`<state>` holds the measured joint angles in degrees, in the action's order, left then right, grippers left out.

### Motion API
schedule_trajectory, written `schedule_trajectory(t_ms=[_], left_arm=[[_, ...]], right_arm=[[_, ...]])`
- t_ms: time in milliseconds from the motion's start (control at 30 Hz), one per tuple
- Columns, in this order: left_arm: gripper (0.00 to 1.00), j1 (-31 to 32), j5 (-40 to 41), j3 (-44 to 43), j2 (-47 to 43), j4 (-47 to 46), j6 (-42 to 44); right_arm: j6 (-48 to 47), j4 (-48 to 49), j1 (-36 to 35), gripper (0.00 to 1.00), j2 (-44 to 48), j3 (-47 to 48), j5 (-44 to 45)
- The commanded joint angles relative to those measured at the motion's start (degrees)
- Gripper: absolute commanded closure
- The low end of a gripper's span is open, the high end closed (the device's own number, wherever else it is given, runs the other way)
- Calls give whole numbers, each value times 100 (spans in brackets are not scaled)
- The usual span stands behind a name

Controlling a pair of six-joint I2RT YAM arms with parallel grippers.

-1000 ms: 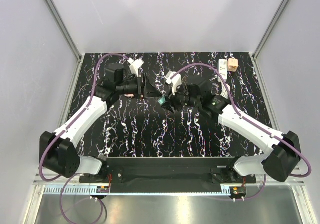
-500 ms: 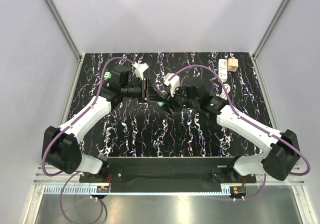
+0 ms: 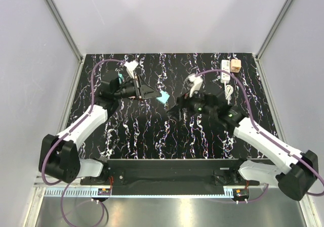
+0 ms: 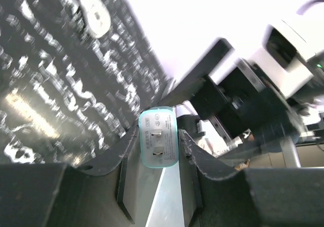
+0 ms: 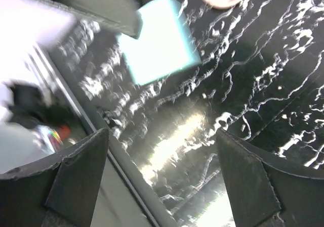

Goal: Insert the plug

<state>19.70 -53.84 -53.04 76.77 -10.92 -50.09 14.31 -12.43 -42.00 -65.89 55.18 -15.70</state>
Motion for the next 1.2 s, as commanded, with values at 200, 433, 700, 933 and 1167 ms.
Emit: schedule_trajectory(t_ms=[200,433,700,933,1167], left_arm=[[100,-72,225,688,-725,-3713,-2388],[100,-63,366,839,-822,-4173,-2586],[100,-63,506,883,-866,-4006,-2392],[100,-63,682,909,-822,-3628,-2093],[100,-63,770,1032,-664,-4005,-2295]], right_arm=[[3875,3919,974,27,350,-991,-1531],[4948,5633,974,28,-265,-1062,-1831],[5521,6603,983,41,-723,-1114,-1893],[5495,6798,966,43,-776,-1053,-1866],[5425,6762,939,40,-934,-983,-1893]])
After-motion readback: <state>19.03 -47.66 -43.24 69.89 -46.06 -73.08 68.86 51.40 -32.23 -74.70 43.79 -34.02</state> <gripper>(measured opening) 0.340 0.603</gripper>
